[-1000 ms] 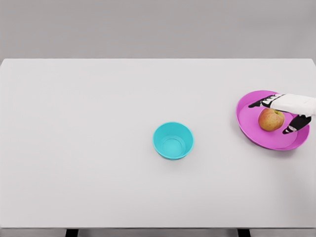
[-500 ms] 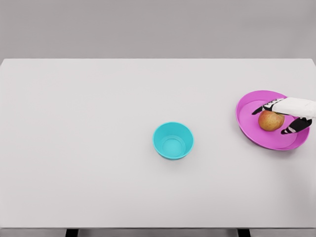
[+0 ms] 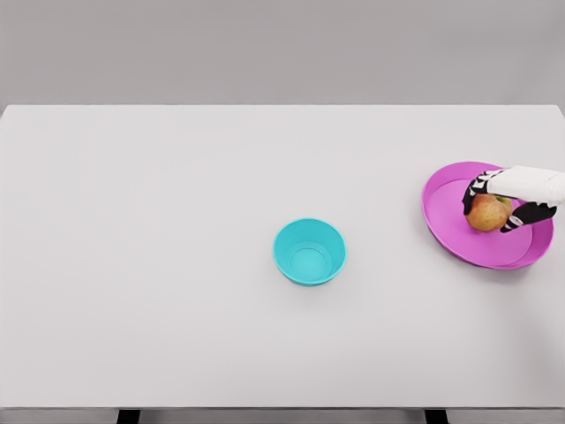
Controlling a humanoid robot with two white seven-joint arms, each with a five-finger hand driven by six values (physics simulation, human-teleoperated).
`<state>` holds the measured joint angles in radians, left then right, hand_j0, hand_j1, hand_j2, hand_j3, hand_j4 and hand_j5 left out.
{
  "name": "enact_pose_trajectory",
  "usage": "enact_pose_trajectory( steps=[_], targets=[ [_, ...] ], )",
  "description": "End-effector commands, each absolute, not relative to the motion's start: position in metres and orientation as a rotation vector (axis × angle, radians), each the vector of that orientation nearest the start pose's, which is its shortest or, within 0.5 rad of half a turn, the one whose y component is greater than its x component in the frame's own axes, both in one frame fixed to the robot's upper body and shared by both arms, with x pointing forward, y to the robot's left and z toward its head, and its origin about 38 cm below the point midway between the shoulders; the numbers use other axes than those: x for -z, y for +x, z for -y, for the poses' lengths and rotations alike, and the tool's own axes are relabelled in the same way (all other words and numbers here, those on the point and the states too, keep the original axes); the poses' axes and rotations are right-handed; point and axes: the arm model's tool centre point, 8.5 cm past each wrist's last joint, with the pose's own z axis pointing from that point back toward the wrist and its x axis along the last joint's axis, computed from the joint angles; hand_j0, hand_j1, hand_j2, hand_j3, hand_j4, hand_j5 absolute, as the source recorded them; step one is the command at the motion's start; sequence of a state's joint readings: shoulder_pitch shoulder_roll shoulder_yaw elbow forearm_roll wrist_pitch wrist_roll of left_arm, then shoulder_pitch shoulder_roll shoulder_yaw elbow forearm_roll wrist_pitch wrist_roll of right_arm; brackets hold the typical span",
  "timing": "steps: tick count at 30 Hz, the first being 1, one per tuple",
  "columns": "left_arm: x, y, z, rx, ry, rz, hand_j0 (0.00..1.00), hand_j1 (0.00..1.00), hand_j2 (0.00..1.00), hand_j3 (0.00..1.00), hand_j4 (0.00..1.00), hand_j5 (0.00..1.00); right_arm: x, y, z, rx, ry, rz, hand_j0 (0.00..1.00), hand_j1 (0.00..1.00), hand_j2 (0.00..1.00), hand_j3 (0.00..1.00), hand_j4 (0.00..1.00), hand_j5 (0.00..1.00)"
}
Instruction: Put the apple from the pink plate into the blue bowl with your right arm
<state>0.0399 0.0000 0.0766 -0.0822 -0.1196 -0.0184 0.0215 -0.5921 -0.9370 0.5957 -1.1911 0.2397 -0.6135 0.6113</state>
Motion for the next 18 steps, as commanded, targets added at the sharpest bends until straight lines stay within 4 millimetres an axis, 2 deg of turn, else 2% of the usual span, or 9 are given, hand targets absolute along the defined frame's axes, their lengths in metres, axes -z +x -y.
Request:
enact_pose_trajectory(
  steps=[1,5,11,15,18],
  targets=[
    [0.263,0.004,-0.276,0.045,0.115,0.058,1.00,1.00,1.00,1.00,1.00,1.00,-0.187,0.428,0.415,-1.867,-0.338,1.153,0.41,0.41,0.41,0.41,0.41,0.41],
    [0.263,0.004,-0.276,0.045,0.115,0.058,1.00,1.00,1.00,1.00,1.00,1.00,-0.194,0.428,0.406,-1.893,-0.341,1.179,0.41,0.41,0.41,0.41,0.41,0.41],
    [0.263,0.005,-0.276,0.045,0.116,0.060,1.00,1.00,1.00,1.00,1.00,1.00,-0.218,0.432,0.390,-1.935,-0.374,1.248,0.41,0.41,0.41,0.41,0.41,0.41],
    [0.263,0.004,-0.276,0.045,0.115,0.058,1.00,1.00,1.00,1.00,1.00,1.00,-0.230,0.428,0.367,-1.996,-0.370,1.303,0.42,0.42,0.42,0.42,0.42,0.42],
    [0.263,0.005,-0.275,0.045,0.114,0.060,1.00,1.00,1.00,1.00,1.00,1.00,-0.243,0.419,0.341,-2.066,-0.356,1.371,0.42,0.42,0.42,0.42,0.42,0.42]
  ],
)
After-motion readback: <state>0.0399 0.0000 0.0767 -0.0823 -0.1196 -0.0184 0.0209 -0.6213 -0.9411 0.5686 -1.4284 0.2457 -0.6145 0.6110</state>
